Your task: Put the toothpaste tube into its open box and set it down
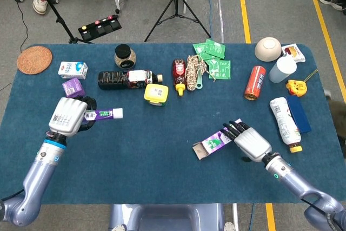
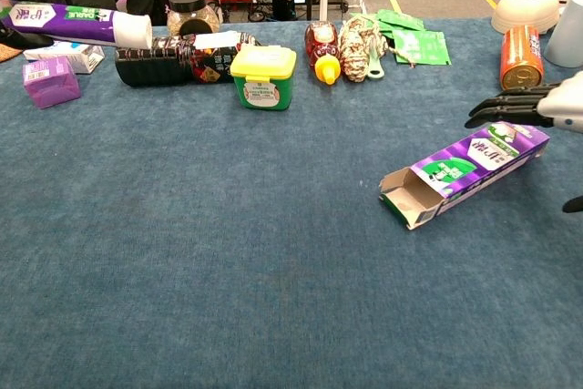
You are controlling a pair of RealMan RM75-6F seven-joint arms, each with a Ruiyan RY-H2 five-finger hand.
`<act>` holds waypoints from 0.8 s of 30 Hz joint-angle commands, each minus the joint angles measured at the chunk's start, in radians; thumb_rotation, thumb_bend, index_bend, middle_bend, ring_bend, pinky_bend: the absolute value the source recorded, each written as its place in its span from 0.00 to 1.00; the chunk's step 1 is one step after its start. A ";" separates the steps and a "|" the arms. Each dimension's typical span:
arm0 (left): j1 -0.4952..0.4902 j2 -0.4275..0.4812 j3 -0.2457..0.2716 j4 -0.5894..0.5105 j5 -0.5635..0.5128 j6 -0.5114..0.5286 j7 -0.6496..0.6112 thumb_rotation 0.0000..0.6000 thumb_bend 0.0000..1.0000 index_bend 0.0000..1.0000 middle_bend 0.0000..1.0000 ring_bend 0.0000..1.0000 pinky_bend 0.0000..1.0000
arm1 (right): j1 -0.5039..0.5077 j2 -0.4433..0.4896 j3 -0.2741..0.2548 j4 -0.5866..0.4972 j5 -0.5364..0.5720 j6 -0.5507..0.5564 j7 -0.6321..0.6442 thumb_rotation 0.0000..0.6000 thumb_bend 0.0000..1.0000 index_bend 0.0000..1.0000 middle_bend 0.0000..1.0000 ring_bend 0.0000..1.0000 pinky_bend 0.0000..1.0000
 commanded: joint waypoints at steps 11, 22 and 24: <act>0.023 0.021 0.003 0.042 -0.002 0.001 -0.076 1.00 0.29 0.64 0.51 0.46 0.67 | 0.103 -0.097 0.004 0.151 0.013 -0.063 -0.020 1.00 0.01 0.09 0.07 0.05 0.16; 0.026 0.022 0.004 0.060 -0.005 -0.002 -0.096 1.00 0.29 0.64 0.51 0.46 0.67 | 0.139 -0.144 -0.006 0.216 0.038 -0.055 0.075 1.00 0.12 0.44 0.44 0.42 0.44; 0.026 0.024 0.004 0.062 -0.005 -0.002 -0.097 1.00 0.29 0.64 0.51 0.46 0.67 | 0.139 -0.158 -0.012 0.239 0.029 -0.026 0.114 1.00 0.16 0.49 0.51 0.49 0.49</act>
